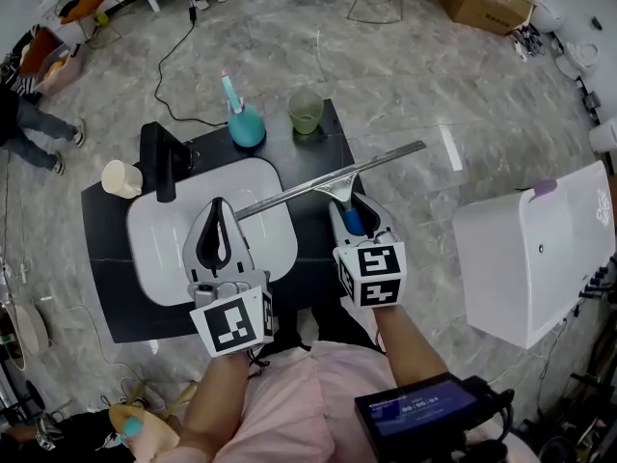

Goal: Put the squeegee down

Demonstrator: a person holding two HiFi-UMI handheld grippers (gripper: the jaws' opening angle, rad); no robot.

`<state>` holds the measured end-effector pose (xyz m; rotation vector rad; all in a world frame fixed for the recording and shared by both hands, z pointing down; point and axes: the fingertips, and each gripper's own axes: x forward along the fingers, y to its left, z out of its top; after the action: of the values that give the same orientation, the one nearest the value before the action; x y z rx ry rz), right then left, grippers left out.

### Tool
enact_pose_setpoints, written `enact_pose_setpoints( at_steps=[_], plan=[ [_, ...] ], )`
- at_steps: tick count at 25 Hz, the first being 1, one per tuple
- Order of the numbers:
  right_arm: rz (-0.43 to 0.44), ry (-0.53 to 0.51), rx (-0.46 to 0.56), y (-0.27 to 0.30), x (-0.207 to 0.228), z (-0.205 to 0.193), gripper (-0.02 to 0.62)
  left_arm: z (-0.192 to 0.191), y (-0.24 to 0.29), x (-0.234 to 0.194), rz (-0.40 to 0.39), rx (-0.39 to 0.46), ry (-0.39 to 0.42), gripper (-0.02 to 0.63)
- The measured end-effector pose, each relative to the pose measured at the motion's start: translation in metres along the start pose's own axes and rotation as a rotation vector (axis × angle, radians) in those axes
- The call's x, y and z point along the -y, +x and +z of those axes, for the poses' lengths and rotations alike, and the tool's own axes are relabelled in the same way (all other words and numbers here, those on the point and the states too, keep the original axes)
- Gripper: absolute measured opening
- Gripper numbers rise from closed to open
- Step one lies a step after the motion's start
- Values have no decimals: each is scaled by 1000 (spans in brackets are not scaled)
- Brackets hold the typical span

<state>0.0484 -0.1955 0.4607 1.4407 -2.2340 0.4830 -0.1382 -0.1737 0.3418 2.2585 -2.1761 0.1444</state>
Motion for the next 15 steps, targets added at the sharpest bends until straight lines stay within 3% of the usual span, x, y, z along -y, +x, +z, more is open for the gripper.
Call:
enact_pose_setpoints(
  at_steps=[15],
  plan=[
    [22,2,-65,18,2,-23,123,-14,8,0,18,-32,-6,9]
  ],
)
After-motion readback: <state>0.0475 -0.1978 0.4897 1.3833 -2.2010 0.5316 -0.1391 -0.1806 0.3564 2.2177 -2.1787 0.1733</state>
